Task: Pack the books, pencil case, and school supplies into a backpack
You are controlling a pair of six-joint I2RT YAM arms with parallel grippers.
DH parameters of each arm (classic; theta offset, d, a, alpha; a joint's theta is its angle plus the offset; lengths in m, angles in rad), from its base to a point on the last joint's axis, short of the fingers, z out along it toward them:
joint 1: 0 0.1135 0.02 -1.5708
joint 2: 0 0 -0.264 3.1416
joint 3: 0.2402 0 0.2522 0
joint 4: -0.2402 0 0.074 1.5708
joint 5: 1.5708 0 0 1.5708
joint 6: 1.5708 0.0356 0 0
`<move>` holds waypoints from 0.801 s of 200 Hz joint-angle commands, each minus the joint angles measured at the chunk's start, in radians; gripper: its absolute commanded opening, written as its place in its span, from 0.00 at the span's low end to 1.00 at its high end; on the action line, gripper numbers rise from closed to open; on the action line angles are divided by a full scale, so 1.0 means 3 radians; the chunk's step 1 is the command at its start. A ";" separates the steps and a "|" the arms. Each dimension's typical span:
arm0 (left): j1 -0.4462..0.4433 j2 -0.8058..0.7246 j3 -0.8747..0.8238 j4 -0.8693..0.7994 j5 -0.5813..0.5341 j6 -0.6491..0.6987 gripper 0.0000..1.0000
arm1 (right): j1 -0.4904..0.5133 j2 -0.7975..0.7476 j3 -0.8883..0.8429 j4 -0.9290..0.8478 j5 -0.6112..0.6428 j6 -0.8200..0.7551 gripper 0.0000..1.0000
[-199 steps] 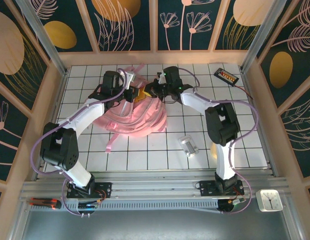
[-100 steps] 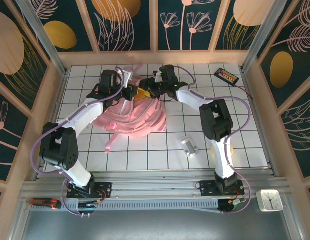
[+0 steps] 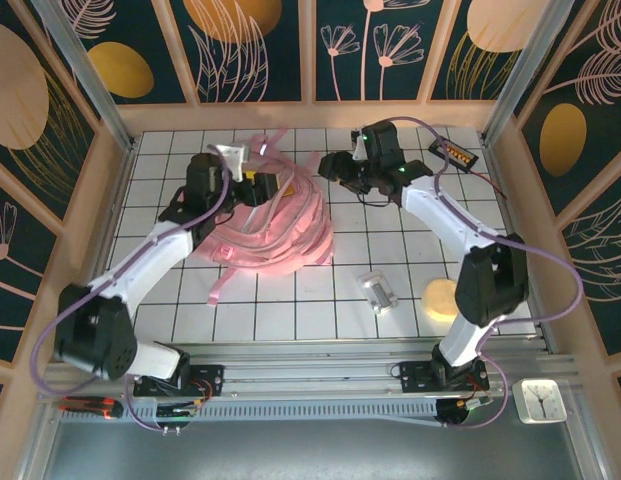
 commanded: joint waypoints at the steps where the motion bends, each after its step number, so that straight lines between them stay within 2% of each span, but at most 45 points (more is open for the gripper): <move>1: 0.0000 -0.0378 -0.0432 -0.0025 -0.0398 -0.0849 0.67 | 0.0379 -0.0112 -0.0218 -0.0371 0.0230 -0.0531 0.55; 40: 0.0034 -0.0899 -0.1098 -0.0022 -0.0656 -0.1770 0.67 | 0.1215 0.0274 -0.0100 -0.0375 0.0667 -0.0906 0.56; 62: 0.0179 -0.1063 -0.1295 0.0033 -0.0664 -0.2216 0.66 | 0.1420 0.0539 0.0119 -0.0312 0.0808 -0.0943 0.57; 83: 0.0373 -0.1193 -0.1512 0.0196 -0.0522 -0.2599 0.63 | 0.1523 0.0738 0.0326 -0.0334 0.1024 -0.0938 0.57; 121: 0.0443 -0.1179 -0.1463 0.0154 -0.0378 -0.2568 0.62 | 0.1604 0.1021 0.0679 -0.0513 0.1424 -0.0924 0.57; 160: 0.0462 -0.1188 -0.1415 0.0117 -0.0326 -0.2519 0.62 | 0.1632 0.1153 0.1022 -0.0827 0.1655 -0.0889 0.53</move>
